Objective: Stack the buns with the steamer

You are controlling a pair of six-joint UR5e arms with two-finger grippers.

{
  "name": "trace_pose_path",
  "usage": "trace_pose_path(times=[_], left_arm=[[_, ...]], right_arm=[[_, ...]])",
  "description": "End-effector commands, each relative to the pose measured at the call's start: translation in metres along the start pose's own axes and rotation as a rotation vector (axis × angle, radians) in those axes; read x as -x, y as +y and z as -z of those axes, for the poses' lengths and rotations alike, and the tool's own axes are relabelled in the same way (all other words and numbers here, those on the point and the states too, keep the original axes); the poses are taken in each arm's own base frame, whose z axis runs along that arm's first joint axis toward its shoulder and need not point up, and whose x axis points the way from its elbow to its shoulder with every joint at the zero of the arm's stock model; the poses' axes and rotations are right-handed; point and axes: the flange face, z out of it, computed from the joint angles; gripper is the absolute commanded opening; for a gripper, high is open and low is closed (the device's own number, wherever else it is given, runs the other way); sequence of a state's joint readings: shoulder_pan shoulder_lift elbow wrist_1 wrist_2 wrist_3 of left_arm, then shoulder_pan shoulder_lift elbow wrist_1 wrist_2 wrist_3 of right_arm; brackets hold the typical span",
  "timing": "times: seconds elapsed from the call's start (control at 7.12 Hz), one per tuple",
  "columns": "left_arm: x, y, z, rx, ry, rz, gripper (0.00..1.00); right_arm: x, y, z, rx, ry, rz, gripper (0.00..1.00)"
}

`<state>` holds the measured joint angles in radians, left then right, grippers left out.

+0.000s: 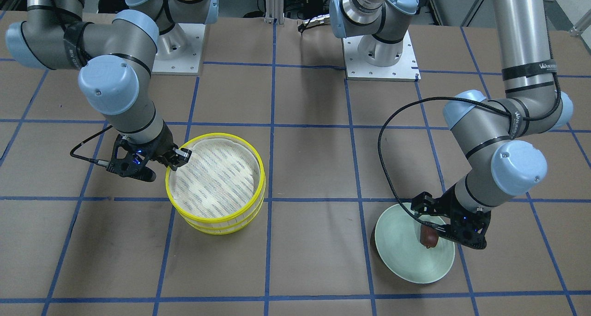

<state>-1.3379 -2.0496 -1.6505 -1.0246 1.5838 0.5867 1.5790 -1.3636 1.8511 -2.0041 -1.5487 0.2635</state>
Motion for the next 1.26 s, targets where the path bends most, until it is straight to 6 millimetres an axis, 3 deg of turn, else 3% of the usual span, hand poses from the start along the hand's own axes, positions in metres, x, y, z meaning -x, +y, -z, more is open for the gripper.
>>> trace_pose_path(times=[0.0,0.28,0.56,0.7,1.12], left_arm=[[0.004,-0.005,-0.022,0.005,0.017,0.013,1.0],[0.003,-0.006,-0.033,0.019,0.026,0.012,0.91],[0.005,-0.005,-0.038,0.031,0.023,0.007,0.22],[0.006,-0.006,-0.037,0.029,0.02,0.008,0.04],[0.007,-0.007,-0.008,-0.009,-0.006,0.036,0.0]], right_arm=[[-0.001,0.0,-0.001,0.0,0.005,-0.006,0.0],[-0.001,0.002,-0.002,0.015,0.011,-0.01,0.0],[-0.002,0.005,-0.004,0.045,0.019,-0.009,0.0],[-0.003,0.007,-0.004,0.061,0.025,-0.007,0.0],[-0.003,0.006,-0.003,0.047,0.023,-0.006,0.0]])
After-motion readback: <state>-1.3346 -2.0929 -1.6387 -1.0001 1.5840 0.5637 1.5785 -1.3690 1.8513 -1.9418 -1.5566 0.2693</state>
